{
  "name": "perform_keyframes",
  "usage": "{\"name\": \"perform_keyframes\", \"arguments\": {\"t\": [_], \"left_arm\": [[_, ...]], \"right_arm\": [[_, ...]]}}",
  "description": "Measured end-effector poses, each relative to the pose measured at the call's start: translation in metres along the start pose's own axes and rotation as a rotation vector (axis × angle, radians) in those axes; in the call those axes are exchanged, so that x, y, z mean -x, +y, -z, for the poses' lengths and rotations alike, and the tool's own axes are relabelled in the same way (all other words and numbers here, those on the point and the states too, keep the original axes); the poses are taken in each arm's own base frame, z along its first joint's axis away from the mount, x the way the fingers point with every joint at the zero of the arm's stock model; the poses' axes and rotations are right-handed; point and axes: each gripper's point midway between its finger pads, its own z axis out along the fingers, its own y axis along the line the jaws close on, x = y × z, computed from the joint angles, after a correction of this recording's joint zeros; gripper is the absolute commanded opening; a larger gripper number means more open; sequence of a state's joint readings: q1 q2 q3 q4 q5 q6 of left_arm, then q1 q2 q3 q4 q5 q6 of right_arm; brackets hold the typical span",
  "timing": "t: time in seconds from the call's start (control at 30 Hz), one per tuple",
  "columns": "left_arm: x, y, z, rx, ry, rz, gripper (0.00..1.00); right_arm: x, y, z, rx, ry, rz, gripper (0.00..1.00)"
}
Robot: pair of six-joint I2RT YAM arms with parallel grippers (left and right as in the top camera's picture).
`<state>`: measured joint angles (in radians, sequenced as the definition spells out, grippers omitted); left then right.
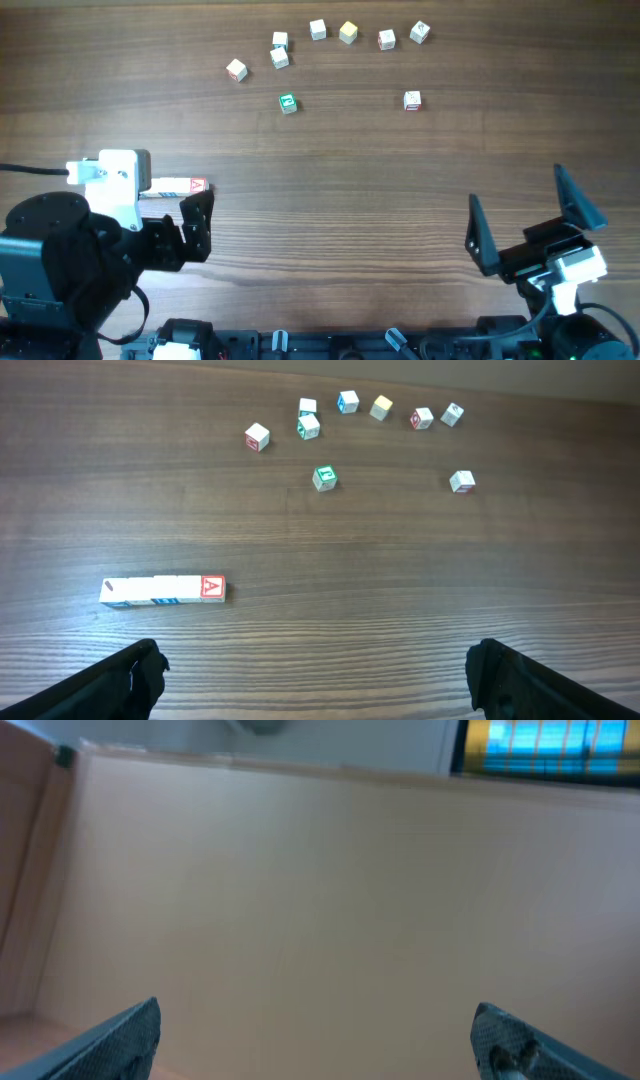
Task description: Form a horizontal line
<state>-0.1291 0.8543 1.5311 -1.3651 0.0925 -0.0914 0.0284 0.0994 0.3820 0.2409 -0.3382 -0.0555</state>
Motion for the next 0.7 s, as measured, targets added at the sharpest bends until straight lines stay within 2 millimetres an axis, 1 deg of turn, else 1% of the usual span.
{"name": "perform_keyframes", "arguments": {"t": [0.2,0.27,0.37,0.5,0.53,0.67,0.7], "left_arm": [[0.000,0.000,0.000,0.000,0.000,0.000,1.00],[0.000,0.000,0.000,0.000,0.000,0.000,1.00],[0.000,0.000,0.000,0.000,0.000,0.000,1.00],[0.000,0.000,0.000,0.000,0.000,0.000,1.00],[0.000,0.000,0.000,0.000,0.001,0.000,1.00],[0.000,0.000,0.000,0.000,0.000,0.000,1.00],[0.000,0.000,0.000,0.000,0.000,0.000,1.00]], "right_arm": [[-0.012,0.009,0.012,0.020,-0.090,0.074,1.00],[-0.021,0.011,0.014,0.021,-0.109,0.092,1.00],[-0.041,0.014,0.017,0.023,-0.106,0.099,1.00],[-0.084,0.018,0.021,0.032,-0.020,0.074,1.00],[-0.092,0.018,0.021,0.034,0.003,0.065,1.00],[-0.102,0.017,0.022,0.025,0.046,0.050,1.00],[-0.109,0.016,0.022,0.021,0.074,0.041,1.00]]}}
